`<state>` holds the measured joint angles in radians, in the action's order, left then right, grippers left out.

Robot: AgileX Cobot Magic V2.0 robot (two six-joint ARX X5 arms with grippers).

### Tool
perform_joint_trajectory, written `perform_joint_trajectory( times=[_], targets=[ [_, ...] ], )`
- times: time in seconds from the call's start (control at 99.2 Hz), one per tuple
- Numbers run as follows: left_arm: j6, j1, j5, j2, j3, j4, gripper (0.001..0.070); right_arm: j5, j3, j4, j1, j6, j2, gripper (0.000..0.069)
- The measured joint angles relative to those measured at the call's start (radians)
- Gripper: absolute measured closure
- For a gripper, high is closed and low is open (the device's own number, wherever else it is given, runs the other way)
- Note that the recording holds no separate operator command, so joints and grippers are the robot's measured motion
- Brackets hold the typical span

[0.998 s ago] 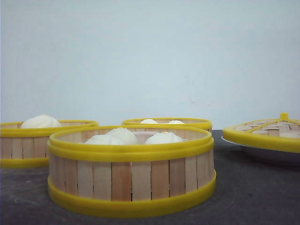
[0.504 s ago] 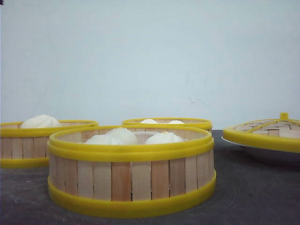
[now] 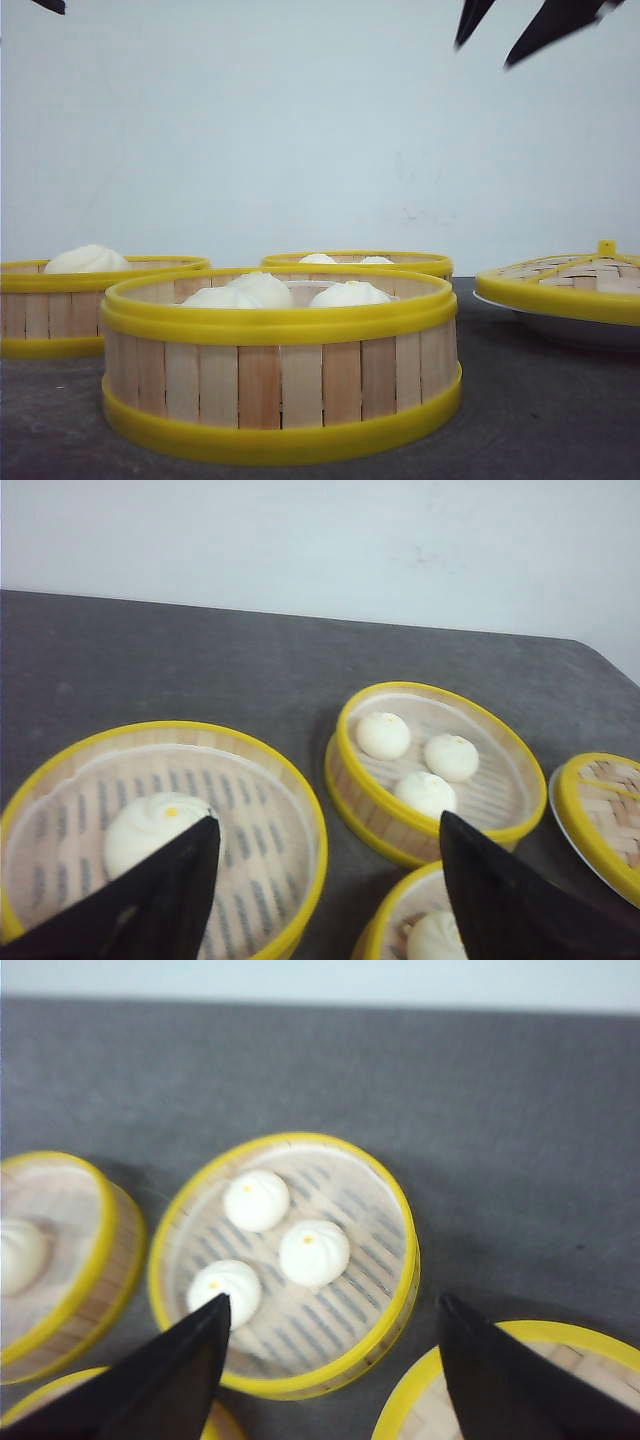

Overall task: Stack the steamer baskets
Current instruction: 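Lower the right gripper onto the rim of the farther bun-filled steamer basket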

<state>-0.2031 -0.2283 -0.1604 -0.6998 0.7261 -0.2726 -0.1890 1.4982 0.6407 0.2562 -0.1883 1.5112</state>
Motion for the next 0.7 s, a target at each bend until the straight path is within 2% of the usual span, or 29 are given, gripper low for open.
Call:
perform_joint_trajectory(
  times=[0.151,0.303,0.504,0.696],
  targets=[
    [0.000,-0.026,0.000,0.000,0.000,0.000,0.0288,0.011,0.045,-0.002,0.008,0.000,0.170,0.0295],
    [0.000,-0.046,0.000,0.000,0.000,0.000,0.0288,0.072,0.056,-0.020,0.019,0.000,0.291,0.0298],
    [-0.008,-0.067,0.000,0.000,0.000,-0.001,0.0288,0.084,0.057,-0.056,0.031,0.000,0.395,0.0304],
    [-0.012,-0.077,0.000,0.000,0.000,-0.008,0.0288,0.084,0.057,-0.084,0.032,-0.003,0.453,0.0353]
  ],
)
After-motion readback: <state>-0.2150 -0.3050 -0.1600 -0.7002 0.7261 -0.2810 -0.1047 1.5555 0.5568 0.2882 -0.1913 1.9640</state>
